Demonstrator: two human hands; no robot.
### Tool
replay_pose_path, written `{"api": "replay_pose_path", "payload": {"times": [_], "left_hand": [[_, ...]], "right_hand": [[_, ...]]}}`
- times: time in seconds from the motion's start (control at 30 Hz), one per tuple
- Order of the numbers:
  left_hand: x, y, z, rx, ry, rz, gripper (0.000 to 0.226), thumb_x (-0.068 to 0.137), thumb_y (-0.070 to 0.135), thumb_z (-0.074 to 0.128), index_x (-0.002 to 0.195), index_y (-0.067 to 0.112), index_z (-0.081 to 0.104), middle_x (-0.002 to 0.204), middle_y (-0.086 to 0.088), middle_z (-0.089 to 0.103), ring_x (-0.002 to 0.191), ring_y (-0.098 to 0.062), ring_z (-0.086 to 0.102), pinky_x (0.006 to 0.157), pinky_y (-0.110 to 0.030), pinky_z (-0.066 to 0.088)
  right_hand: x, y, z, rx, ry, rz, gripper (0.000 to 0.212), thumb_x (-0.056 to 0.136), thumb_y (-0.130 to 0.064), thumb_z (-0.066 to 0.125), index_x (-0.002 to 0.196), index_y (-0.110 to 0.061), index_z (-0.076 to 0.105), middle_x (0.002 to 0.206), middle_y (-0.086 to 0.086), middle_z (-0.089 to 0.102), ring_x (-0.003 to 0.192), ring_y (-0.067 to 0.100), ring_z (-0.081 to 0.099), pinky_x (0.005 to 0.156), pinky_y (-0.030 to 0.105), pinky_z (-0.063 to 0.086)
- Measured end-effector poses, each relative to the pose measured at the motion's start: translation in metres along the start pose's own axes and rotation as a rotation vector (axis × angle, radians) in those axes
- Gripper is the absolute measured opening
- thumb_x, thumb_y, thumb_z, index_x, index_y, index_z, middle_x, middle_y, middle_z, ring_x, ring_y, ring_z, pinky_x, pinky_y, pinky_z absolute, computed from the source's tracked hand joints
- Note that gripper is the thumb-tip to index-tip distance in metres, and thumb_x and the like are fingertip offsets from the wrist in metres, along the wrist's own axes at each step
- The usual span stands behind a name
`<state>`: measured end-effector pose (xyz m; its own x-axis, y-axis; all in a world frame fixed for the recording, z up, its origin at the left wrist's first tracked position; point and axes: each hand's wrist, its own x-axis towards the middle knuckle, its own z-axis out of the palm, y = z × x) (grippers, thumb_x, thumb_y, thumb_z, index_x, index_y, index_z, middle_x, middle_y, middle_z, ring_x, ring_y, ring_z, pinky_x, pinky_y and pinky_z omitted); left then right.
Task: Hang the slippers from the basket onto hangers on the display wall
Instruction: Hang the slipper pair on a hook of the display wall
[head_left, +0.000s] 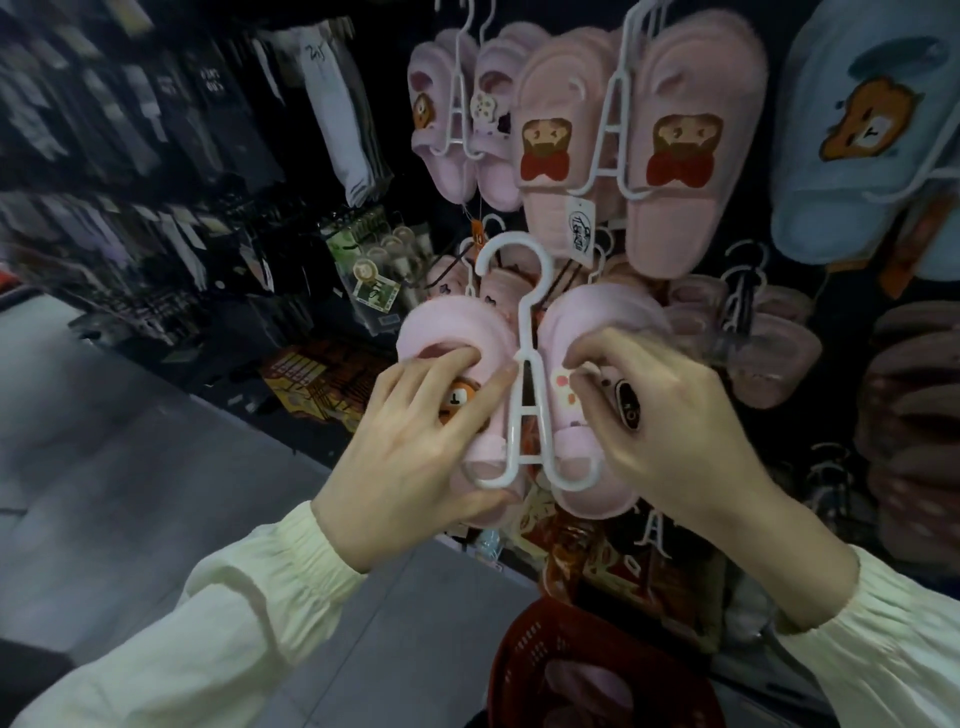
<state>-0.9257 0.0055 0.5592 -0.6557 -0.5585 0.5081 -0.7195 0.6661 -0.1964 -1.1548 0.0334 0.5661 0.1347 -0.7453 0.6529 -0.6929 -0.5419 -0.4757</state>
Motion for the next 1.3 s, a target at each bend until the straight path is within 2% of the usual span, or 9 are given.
{"api": "replay_pose_path", "payload": {"times": [0.2,0.33,0.47,0.6,0.73,0.8,1.07,1.2,1.3], "left_hand": [[0.018,-0.076,0.016,-0.015,0.075,-0.006,0.077,0.088,0.066,0.055,0.142,0.011,0.052,0.13,-0.021,0.051,0.112,-0.039,0.052,0.099,-0.053,0.04],[0.031,-0.127,0.028,0.022,0.094,0.013,0.093,0.069,0.058,0.08,0.145,0.014,0.05,0.133,-0.019,0.049,0.116,-0.038,0.049,0.101,-0.053,0.04],[0.045,-0.167,0.041,0.042,0.145,0.042,0.093,0.067,0.052,0.088,0.143,0.013,0.053,0.135,-0.014,0.042,0.116,-0.036,0.046,0.104,-0.051,0.037],[0.059,-0.201,0.058,0.002,0.183,0.067,0.091,0.068,0.046,0.088,0.144,0.013,0.048,0.135,-0.014,0.039,0.117,-0.038,0.045,0.101,-0.056,0.041],[0.078,-0.232,0.07,-0.037,0.212,0.09,0.089,0.07,0.045,0.086,0.144,0.011,0.051,0.134,-0.014,0.039,0.117,-0.039,0.045,0.104,-0.055,0.04],[0.089,-0.245,0.075,-0.05,0.217,0.118,0.085,0.072,0.043,0.085,0.143,0.009,0.053,0.134,-0.014,0.039,0.117,-0.039,0.045,0.105,-0.054,0.039],[0.133,-0.283,0.092,-0.09,0.289,0.184,0.083,0.072,0.047,0.086,0.141,0.01,0.055,0.134,-0.015,0.042,0.117,-0.042,0.05,0.104,-0.054,0.042],[0.15,-0.297,0.092,-0.105,0.337,0.196,0.086,0.071,0.048,0.087,0.141,0.011,0.055,0.135,-0.016,0.041,0.118,-0.043,0.051,0.103,-0.053,0.043],[0.157,-0.302,0.089,-0.117,0.421,0.23,0.078,0.079,0.047,0.082,0.142,0.01,0.054,0.133,-0.017,0.041,0.115,-0.042,0.05,0.105,-0.05,0.042]], "right_hand": [[0.055,-0.004,0.027,0.021,-0.136,0.026,0.032,0.086,-0.003,0.064,0.114,-0.018,0.061,0.106,-0.007,0.064,0.103,0.009,0.057,0.088,0.029,0.046],[0.093,-0.001,0.053,-0.012,-0.13,0.053,0.043,0.082,0.006,0.063,0.117,-0.019,0.06,0.11,-0.007,0.061,0.107,0.008,0.054,0.091,0.022,0.043],[0.125,0.002,0.084,-0.136,-0.044,0.048,0.039,0.082,0.005,0.063,0.115,-0.015,0.059,0.107,-0.004,0.063,0.102,0.009,0.056,0.088,0.02,0.039],[0.153,0.007,0.11,-0.337,-0.097,0.021,0.05,0.084,-0.014,0.064,0.131,-0.017,0.049,0.118,0.0,0.06,0.11,0.018,0.055,0.086,0.03,0.034],[0.174,0.013,0.133,-0.556,-0.269,0.034,0.095,0.077,-0.056,0.068,0.154,-0.023,0.024,0.143,0.001,0.041,0.129,0.025,0.043,0.091,0.043,0.04],[0.182,0.018,0.145,-0.655,-0.272,0.065,0.105,0.075,-0.059,0.071,0.157,-0.023,0.017,0.143,0.005,0.038,0.13,0.03,0.041,0.094,0.05,0.041],[0.221,0.029,0.163,-0.801,-0.06,0.097,0.085,0.081,-0.039,0.068,0.154,-0.014,0.031,0.14,0.011,0.044,0.128,0.036,0.044,0.093,0.05,0.038],[0.238,0.026,0.162,-0.837,-0.02,0.117,0.087,0.084,-0.051,0.063,0.155,-0.017,0.025,0.142,0.011,0.041,0.132,0.035,0.041,0.094,0.052,0.038],[0.245,0.02,0.164,-0.873,0.045,0.113,0.086,0.087,-0.048,0.063,0.156,-0.017,0.023,0.143,0.014,0.039,0.133,0.038,0.039,0.093,0.053,0.037]]}}
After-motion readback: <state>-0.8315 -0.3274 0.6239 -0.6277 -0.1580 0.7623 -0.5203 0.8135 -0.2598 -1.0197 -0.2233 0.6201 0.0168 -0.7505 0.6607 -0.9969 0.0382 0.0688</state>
